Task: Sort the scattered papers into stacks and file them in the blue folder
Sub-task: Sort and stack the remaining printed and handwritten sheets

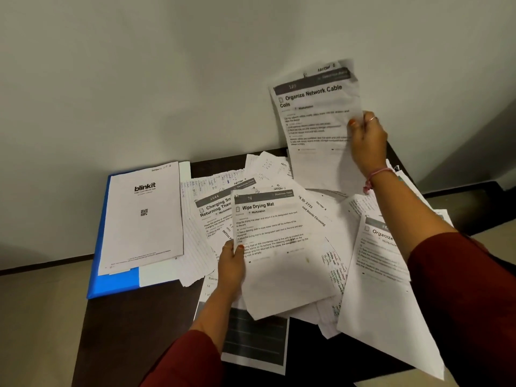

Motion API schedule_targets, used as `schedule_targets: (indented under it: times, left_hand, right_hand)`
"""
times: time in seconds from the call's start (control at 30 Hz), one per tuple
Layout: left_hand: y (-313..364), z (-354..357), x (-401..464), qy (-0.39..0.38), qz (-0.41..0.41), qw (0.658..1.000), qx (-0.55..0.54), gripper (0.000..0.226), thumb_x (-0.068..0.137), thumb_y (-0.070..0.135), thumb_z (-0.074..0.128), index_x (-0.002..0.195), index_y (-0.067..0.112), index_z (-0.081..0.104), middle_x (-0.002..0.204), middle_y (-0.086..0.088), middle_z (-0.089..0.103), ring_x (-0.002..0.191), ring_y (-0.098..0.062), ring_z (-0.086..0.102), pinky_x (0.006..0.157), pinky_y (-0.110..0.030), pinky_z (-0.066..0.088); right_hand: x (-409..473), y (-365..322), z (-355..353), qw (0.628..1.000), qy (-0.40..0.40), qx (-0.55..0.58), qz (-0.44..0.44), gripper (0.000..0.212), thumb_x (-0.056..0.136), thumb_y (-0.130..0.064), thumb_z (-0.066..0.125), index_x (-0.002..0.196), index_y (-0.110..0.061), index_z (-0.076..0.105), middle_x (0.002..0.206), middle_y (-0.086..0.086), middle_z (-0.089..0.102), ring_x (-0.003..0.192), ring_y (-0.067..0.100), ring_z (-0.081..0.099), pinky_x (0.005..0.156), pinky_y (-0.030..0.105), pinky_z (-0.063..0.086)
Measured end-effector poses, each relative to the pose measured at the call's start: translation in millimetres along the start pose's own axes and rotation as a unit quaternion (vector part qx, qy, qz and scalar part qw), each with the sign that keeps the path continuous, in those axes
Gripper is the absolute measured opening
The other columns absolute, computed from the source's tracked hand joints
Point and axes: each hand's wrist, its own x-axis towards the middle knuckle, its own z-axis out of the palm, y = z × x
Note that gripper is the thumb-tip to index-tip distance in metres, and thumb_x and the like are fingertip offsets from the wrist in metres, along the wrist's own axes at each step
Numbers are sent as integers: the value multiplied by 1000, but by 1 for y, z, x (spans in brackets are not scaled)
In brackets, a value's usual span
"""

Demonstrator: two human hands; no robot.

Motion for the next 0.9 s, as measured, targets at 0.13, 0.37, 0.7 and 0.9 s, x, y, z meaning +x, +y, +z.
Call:
schedule_targets:
  times: [0.13,0.37,0.7,0.9]
  left_hand:
    - [3,-13,-6,2,-4,1000,-26,19,101,16,43,118,17,53,108,-1,65,93,-13,62,66,-22,47]
    - [-6,-45,-17,2,-46,996,-81,24,102,18,44,122,21,56,120,-2,64,108,-23,61,99,-47,46]
    - [-25,-85,-34,11,-93,983,-158,21,101,12,44,112,16,61,114,-8,66,104,-28,62,91,-46,50]
    - [-30,-90,-47,43,-79,987,-133,26,102,11,41,125,10,53,119,-12,60,90,-20,58,68,-27,48]
  right_hand:
    - [-2,-12,-23,997,51,-20,-62,26,100,-16,43,112,3,56,98,8,59,85,16,51,65,11,34]
    - [-19,-9,-62,997,60,-54,-21,22,98,-17,45,78,-23,50,76,-4,47,81,15,41,64,18,25]
    - [-97,84,-60,970,-96,-13,224,37,95,-25,53,107,10,60,104,19,64,94,26,56,85,35,43]
    - [-160,101,-32,967,-107,26,231,17,95,-13,53,95,-3,66,97,10,65,97,22,56,86,31,40]
